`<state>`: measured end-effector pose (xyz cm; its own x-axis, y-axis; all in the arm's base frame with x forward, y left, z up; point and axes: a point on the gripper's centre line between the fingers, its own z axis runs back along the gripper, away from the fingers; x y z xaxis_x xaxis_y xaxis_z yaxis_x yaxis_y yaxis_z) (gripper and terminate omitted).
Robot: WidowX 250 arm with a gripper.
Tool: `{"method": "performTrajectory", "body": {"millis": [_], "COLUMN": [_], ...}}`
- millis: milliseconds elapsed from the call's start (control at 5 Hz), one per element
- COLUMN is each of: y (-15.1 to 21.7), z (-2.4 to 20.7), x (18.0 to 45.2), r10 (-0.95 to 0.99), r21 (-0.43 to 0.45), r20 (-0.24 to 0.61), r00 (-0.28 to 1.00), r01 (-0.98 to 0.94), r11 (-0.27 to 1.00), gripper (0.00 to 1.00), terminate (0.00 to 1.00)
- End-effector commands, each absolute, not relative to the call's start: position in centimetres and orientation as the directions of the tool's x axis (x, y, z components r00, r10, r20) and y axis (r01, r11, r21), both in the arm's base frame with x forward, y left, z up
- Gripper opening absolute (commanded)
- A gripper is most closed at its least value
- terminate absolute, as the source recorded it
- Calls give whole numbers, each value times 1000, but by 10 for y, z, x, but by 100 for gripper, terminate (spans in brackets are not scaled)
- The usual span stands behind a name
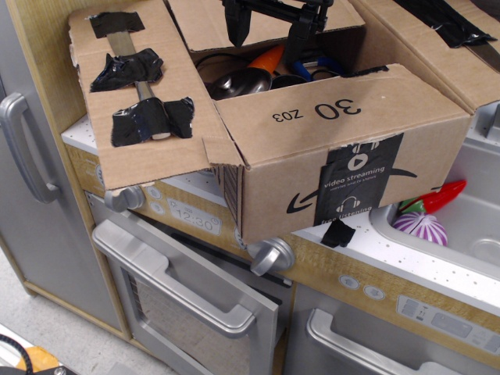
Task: Open large4fbox flaps
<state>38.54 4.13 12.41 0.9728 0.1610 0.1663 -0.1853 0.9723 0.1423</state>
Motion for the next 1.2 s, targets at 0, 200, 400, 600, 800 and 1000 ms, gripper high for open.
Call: {"method": "performTrajectory", "body": {"millis": [0, 200, 400, 600, 800, 1000], "y": [41, 39, 35, 30, 26, 18], "z": [124, 111, 106, 102, 102, 105], "x": [385, 389, 394, 396, 396, 394], "r10": [161, 200, 236, 275, 331, 380], "r21": [142, 101, 73, 19, -34, -128], "r20": [166, 166, 136, 110, 64, -20], "r00": [973, 966, 962, 955, 941, 925], "r01": [-185, -219, -247, -278, -330, -379], "r11": [972, 970, 966, 960, 944, 916], "gripper": [100, 100, 100, 100, 100, 100], "terminate": [0, 0, 0, 0, 0, 0]}}
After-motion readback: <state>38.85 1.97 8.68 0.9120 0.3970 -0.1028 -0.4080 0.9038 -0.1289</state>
